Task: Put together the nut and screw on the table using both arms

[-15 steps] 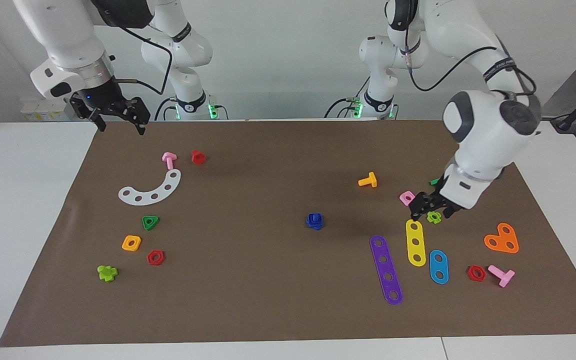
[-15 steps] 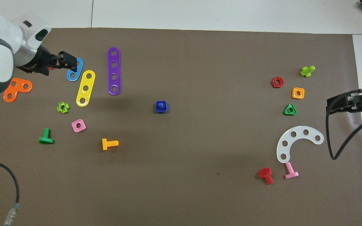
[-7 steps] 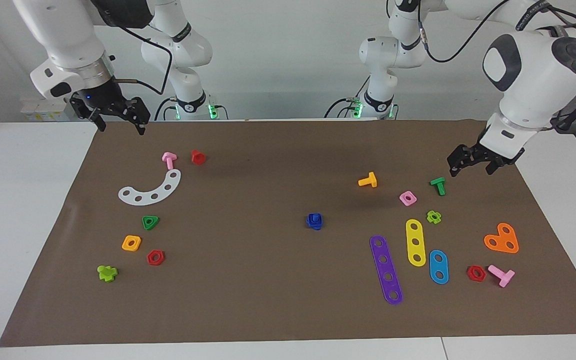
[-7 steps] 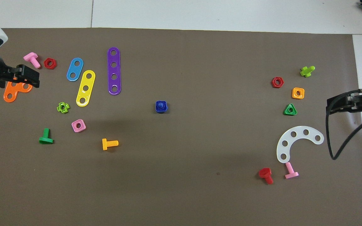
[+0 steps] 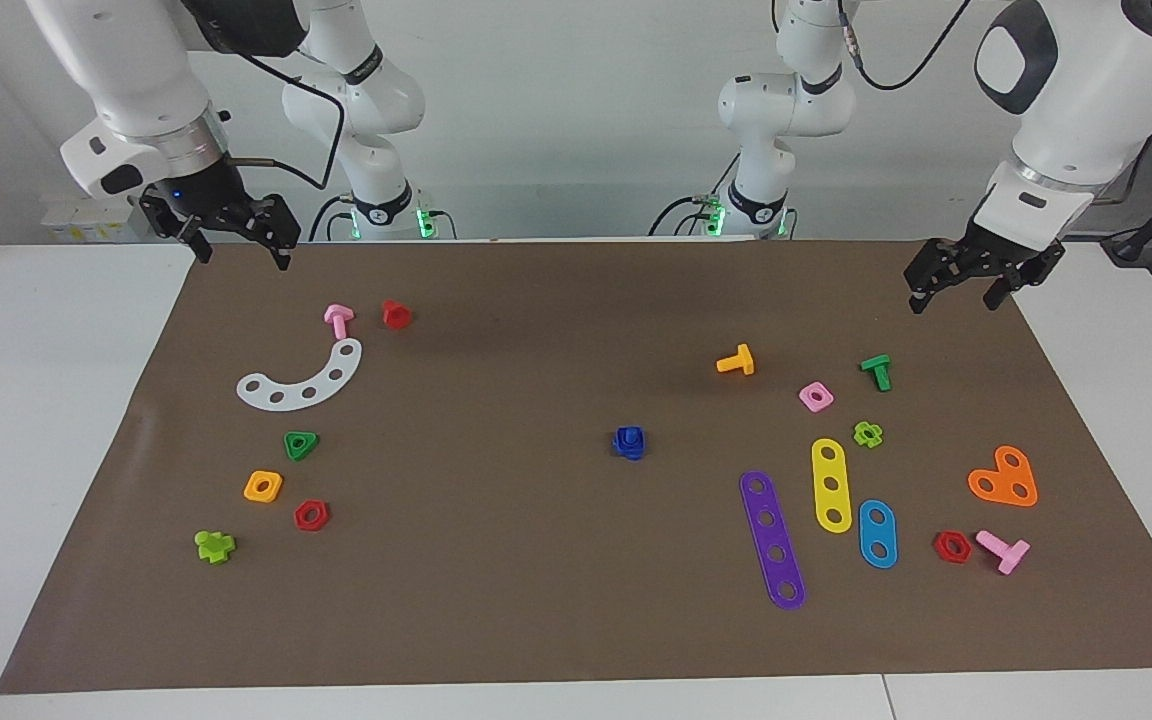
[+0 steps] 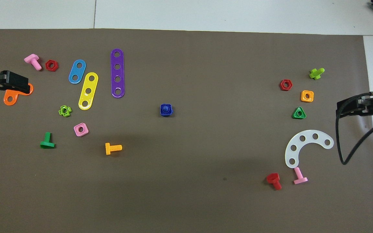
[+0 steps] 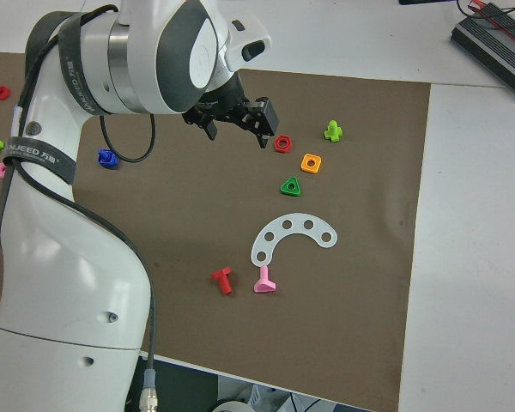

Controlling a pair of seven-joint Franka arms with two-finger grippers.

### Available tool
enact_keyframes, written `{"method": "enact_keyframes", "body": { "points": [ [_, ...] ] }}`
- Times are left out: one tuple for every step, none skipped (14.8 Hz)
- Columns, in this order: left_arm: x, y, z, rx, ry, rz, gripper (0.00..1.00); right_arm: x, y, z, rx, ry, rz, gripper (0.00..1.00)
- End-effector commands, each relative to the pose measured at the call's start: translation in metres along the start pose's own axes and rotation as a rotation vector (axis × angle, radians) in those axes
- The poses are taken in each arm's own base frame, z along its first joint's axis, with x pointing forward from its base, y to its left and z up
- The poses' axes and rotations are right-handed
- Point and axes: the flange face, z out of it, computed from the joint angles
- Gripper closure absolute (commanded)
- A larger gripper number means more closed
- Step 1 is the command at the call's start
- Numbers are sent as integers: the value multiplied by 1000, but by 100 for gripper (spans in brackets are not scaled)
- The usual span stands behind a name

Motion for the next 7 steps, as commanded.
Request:
{"method": "enact_keyframes", "body": {
  "points": [
    [-3,4,3,19,13,18,0,-5,1,-1,23,14,0,0],
    [-2,3,2,19,24,16,0,-5,1,-1,23,14,0,0],
    [-1,5,2,18,31,18,0,-5,1,-2,23,15,-2,0],
    [-1,4,1,16,34,16,0,-5,1,-1,23,14,0,0],
    [-1,4,1,16,34,16,0,-5,1,-1,23,14,0,0],
    [-1,5,2,16,33,18,0,-5,1,-1,23,14,0,0],
    [-1,5,3,16,31,18,0,-5,1,-2,23,15,0,0]
  ]
}}
